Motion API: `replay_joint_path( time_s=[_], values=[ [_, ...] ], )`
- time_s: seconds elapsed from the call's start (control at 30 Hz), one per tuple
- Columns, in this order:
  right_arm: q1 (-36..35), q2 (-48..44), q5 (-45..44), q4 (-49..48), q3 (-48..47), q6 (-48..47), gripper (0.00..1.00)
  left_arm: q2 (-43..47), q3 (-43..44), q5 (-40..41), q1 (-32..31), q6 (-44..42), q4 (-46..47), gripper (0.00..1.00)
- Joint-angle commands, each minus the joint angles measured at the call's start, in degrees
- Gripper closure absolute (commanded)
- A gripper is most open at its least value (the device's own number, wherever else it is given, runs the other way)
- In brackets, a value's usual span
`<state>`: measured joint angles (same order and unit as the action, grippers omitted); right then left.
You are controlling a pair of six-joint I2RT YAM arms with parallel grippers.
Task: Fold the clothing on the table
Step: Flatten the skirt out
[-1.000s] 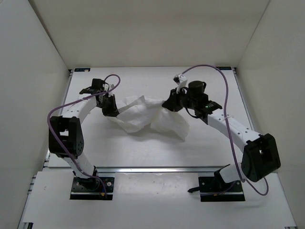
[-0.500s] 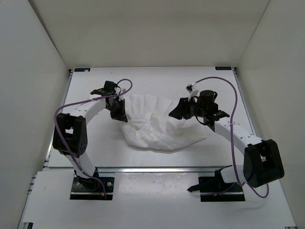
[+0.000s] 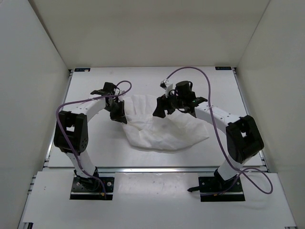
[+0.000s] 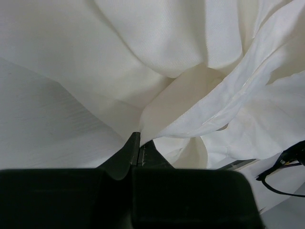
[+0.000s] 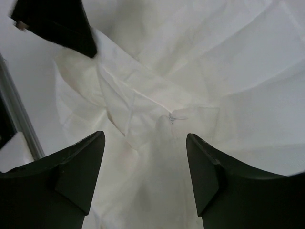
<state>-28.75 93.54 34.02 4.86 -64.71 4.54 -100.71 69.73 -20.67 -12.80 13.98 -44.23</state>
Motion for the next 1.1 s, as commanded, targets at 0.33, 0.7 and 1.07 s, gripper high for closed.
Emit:
replay_joint_path(
  time_s=[0.33, 0.7, 1.07],
  values=[
    [-3.2, 7.5, -6.6, 3.6, -6.1, -11.8, 0.28, 1.0, -0.4, -1.9, 1.2, -2.9, -0.6, 1.00],
    [-4.2, 12.3, -6.0, 5.1, -9.2, -11.7, 0.30, 0.5, 0.1, -2.1, 1.1, -3.7, -1.4, 1.00],
    [-1.0, 11.8, -4.4, 3.1, -9.0, -8.6, 1.00, 0.1, 1.2, -1.9, 0.8, -3.7, -2.5, 1.00]
  ],
)
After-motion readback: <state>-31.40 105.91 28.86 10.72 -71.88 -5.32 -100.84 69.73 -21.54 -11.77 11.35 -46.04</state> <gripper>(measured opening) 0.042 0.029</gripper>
